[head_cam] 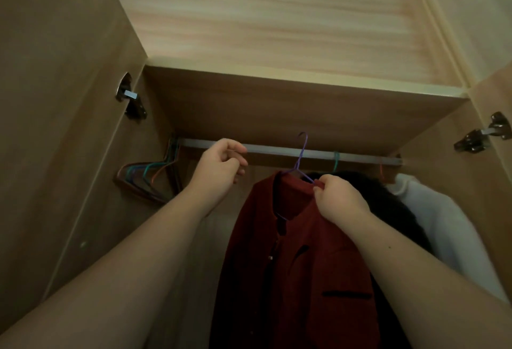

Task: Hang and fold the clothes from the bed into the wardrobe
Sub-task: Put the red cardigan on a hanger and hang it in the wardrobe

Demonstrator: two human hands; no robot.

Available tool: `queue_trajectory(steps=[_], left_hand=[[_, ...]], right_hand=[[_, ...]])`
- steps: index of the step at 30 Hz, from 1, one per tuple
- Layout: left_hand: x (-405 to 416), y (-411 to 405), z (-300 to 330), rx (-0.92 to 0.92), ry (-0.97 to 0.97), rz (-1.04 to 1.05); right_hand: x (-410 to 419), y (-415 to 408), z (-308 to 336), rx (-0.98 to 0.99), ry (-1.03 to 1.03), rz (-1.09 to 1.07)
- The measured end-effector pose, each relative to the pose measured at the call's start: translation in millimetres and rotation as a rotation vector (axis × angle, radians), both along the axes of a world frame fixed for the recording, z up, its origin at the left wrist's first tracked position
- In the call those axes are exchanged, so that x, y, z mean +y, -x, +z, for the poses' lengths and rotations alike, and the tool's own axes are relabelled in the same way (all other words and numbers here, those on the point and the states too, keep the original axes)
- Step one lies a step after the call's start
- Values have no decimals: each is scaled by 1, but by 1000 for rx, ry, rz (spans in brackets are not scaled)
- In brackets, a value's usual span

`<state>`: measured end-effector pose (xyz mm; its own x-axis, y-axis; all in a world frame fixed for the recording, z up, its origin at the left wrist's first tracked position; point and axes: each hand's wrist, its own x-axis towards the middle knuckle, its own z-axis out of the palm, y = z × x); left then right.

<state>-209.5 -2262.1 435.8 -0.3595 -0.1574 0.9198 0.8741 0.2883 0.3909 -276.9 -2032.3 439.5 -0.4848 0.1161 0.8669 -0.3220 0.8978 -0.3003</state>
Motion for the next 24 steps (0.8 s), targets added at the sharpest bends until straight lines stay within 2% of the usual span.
queue_trajectory(steps=[5, 17, 24], left_hand=[[3, 31, 21, 40, 34, 86], [-22, 114, 22, 74, 3, 72], [-32, 138, 17, 74, 14, 105]], right_hand=[[3, 44, 14, 13, -10, 5], [-36, 137, 63, -7, -22, 76], [-52, 175, 57, -37, -24, 104]])
